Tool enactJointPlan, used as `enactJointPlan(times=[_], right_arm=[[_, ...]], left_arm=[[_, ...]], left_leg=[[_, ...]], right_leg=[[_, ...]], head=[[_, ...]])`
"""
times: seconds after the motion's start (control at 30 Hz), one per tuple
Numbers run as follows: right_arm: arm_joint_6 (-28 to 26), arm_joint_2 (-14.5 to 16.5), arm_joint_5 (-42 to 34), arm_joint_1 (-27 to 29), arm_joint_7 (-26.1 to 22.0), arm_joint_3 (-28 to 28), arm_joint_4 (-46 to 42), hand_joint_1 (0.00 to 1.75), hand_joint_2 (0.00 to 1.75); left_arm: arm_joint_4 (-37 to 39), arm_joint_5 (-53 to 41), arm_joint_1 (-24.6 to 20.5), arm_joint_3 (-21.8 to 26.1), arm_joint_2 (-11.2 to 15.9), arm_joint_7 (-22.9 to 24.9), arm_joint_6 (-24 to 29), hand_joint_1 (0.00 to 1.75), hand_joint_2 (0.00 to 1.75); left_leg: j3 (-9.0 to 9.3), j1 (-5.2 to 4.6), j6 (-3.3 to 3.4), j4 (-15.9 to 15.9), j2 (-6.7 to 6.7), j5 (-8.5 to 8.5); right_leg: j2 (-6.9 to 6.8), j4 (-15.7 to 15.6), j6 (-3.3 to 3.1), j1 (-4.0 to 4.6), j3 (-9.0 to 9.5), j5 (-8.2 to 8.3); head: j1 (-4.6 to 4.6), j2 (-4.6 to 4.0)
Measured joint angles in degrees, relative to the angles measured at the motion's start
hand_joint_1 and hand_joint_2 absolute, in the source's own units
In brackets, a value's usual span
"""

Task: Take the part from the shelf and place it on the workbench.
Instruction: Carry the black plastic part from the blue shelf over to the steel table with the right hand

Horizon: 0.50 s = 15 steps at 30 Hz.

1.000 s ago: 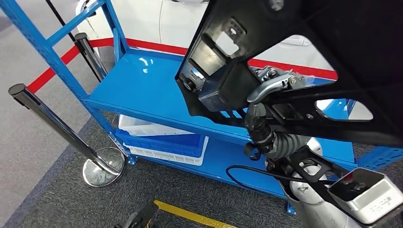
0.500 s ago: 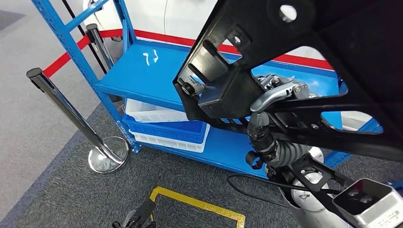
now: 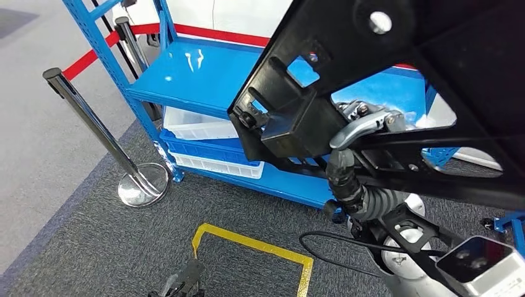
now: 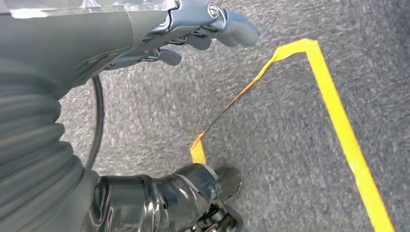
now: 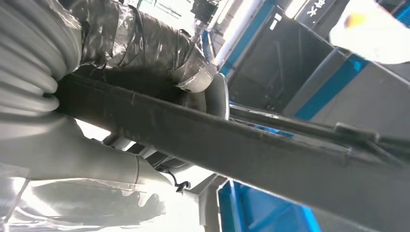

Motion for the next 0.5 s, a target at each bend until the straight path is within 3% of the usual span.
enactJointPlan(times=[0.1,0.13,0.2,0.23,0.3,0.33,0.37,0.4,0.47,0.5], right_arm=[[0.0,0.0,0.1,0.0,0.1,0.0,0.0,1.75,1.75],[0.0,0.0,0.1,0.0,0.2,0.0,0.0,1.75,1.75],[-0.1,0.0,0.2,0.1,0.3,0.0,0.1,1.75,1.75],[-0.1,0.0,0.3,0.2,0.4,0.0,0.1,1.75,1.75],[-0.1,0.0,0.4,0.2,0.5,0.0,0.2,1.75,1.75],[-0.1,0.0,0.4,0.2,0.6,0.0,0.2,1.75,1.75],[-0.1,0.0,0.5,0.2,0.6,0.0,0.2,1.75,1.75],[-0.2,0.0,0.5,0.2,0.7,0.0,0.2,1.75,1.75],[-0.2,0.0,0.6,0.2,0.7,0.0,0.2,1.75,1.75],[-0.2,0.0,0.6,0.2,0.7,0.0,0.3,1.75,1.75]], left_arm=[[0.0,0.0,0.2,0.0,0.0,0.0,0.0,0.00,1.75],[0.0,0.1,0.2,0.0,0.0,0.0,0.0,0.00,1.75],[0.0,0.1,0.2,0.0,-0.1,0.0,0.0,0.00,1.75],[0.0,0.1,0.2,0.0,-0.1,0.0,0.0,0.00,1.75],[0.0,0.2,0.0,0.0,-0.1,0.0,0.1,0.00,1.75],[0.0,0.2,-0.1,0.0,-0.1,0.0,0.2,0.00,1.75],[0.0,0.2,-0.3,0.0,-0.1,0.0,0.2,0.00,1.75],[0.0,0.2,-0.3,0.0,-0.1,0.0,0.3,0.00,1.75],[0.0,0.3,-0.2,0.0,-0.1,0.1,0.3,0.00,1.75],[0.0,0.3,-0.2,0.0,-0.1,0.1,0.3,0.00,1.75]], left_leg=[[-1.93,0.14,-0.53,8.0,-0.01,-8.76],[-2.08,0.15,-0.52,11.1,-0.01,-10.49],[-0.48,0.14,-0.28,13.9,-0.02,-10.15],[1.72,0.10,-0.03,12.6,-0.02,-8.69],[8.17,-0.15,0.69,5.2,-0.07,-7.56],[11.04,-0.32,0.90,1.3,-0.11,-7.94],[12.79,-0.53,1.10,-1.6,-0.18,-8.51],[13.36,-0.72,1.19,-3.0,-0.24,-8.78],[12.97,-0.75,1.49,-4.2,-0.14,-7.23],[12.71,-0.63,1.76,-4.9,-0.03,-6.33]], right_leg=[[-0.05,-0.2,-0.64,0.08,-2.58,2.30],[-0.06,-0.2,-0.66,0.15,-3.63,3.08],[-0.08,-0.2,-0.62,0.26,-5.58,4.49],[-0.08,-0.1,-0.54,0.30,-6.41,5.17],[-0.09,-0.2,-0.20,0.33,-7.35,6.32],[-0.12,-0.4,0.09,0.31,-7.53,6.93],[-0.19,-0.8,0.42,0.24,-7.48,7.57],[-0.25,-1.3,0.80,0.18,-7.35,8.26],[-0.27,-2.6,1.55,0.14,-7.19,9.42],[-0.23,-2.5,1.79,0.24,-7.42,8.84]], head=[[-0.13,0.00],[-0.14,0.00],[-0.14,0.00],[-0.14,0.00],[-0.15,0.00],[-0.12,0.00],[-0.15,0.00],[-0.28,0.00],[-0.45,0.00],[-0.43,0.00]])
